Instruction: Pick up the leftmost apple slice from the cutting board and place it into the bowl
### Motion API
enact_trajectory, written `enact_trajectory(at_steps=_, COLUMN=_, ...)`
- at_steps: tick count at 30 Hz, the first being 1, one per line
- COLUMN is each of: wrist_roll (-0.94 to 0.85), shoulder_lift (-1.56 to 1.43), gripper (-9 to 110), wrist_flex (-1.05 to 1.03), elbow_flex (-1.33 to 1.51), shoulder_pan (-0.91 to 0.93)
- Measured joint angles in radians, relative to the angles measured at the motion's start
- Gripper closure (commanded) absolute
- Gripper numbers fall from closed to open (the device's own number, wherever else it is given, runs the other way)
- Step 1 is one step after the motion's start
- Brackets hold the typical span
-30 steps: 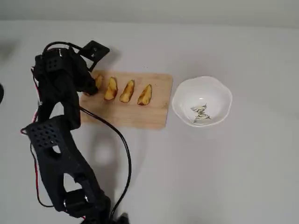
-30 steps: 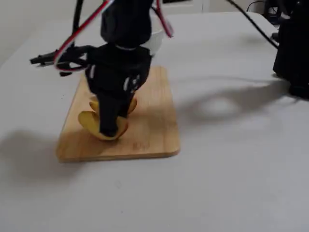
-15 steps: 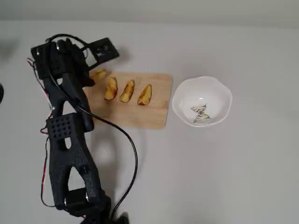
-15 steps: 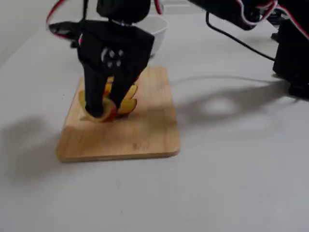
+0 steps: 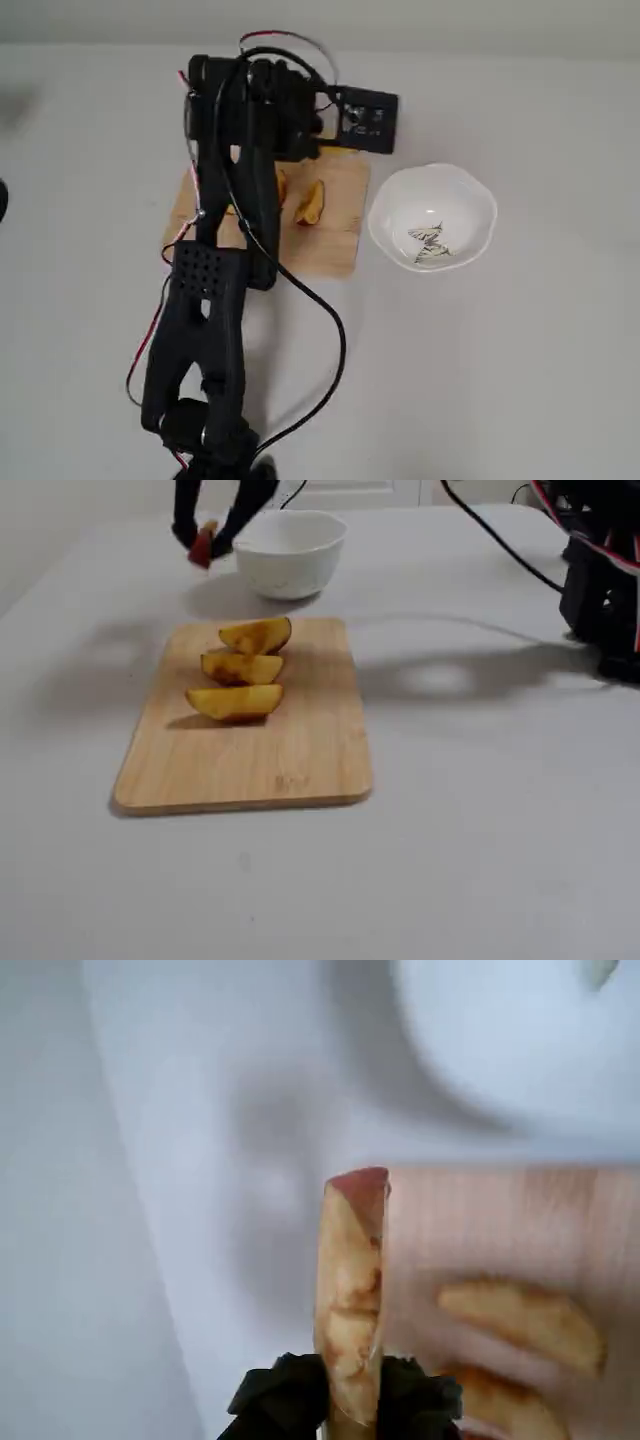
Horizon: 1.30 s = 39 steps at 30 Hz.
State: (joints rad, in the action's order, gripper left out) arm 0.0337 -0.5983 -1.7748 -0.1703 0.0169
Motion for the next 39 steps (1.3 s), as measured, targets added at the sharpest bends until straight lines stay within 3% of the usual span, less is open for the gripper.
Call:
enact_trajectory(at_steps=15, wrist_roll=-0.048, shoulder_lift=0.002, gripper=101, wrist_flex=-0.002, elbow_flex=0.000, shoulder_pan=0.282)
enact_trajectory(at_steps=39, wrist_roll=-0.140, shoulder_lift=0.115, gripper=92, wrist_flex=-0.002, elbow_flex=0.000, shoulder_pan=0.341)
